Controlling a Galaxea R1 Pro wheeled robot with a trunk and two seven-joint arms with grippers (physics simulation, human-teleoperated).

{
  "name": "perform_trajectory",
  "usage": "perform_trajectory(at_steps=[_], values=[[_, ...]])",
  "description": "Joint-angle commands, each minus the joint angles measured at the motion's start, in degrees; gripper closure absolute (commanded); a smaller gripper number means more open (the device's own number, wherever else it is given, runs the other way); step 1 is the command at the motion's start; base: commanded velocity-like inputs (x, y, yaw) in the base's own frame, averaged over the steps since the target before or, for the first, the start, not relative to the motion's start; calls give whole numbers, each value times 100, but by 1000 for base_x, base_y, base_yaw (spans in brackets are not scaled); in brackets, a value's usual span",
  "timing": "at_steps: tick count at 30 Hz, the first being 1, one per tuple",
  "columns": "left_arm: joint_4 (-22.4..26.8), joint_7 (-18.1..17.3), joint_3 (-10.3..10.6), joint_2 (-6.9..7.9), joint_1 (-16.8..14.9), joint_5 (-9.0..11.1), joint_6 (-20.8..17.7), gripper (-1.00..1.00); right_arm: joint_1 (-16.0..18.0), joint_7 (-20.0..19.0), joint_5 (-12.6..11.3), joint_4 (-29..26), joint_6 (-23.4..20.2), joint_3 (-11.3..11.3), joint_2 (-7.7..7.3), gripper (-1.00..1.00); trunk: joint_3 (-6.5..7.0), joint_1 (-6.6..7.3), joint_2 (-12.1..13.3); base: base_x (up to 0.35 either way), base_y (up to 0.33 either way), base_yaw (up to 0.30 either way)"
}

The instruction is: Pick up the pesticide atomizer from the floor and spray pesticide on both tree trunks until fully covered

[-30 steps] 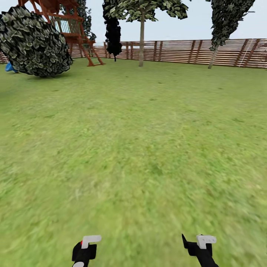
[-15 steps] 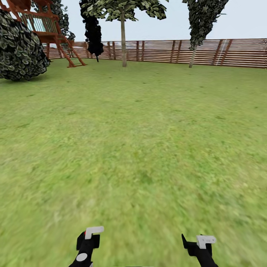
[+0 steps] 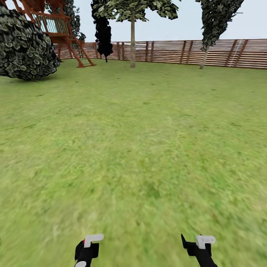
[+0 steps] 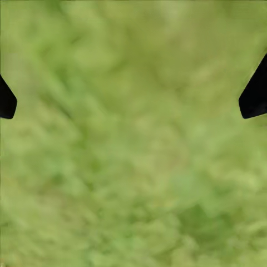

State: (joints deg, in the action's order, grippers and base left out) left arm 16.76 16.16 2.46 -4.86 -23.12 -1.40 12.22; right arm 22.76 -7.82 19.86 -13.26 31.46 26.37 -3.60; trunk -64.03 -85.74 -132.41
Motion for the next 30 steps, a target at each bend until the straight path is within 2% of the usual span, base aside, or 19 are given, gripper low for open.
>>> perform_trajectory(at_steps=[1, 7, 17, 30], values=[[1, 1, 0, -3, 0, -1, 0, 100, 0, 0, 0, 1, 0, -1, 0, -100, 6, 0, 0, 338, 0, 216], [18, 1, 0, -2, 0, -1, 0, 100, 0, 0, 0, 2, 0, 0, 0, -100, 52, 0, 0, 338, 0, 121], [20, 1, 0, -6, 0, -1, 0, 100, 0, -17, 17, -1, 6, -3, -59, -100, 73, 0, 0, 338, 0, 4], [20, 1, 0, -6, 0, -1, -5, 100, 0, -9, 16, 6, 9, -6, -53, -100, 131, 0, 0, 339, 0, 0]])
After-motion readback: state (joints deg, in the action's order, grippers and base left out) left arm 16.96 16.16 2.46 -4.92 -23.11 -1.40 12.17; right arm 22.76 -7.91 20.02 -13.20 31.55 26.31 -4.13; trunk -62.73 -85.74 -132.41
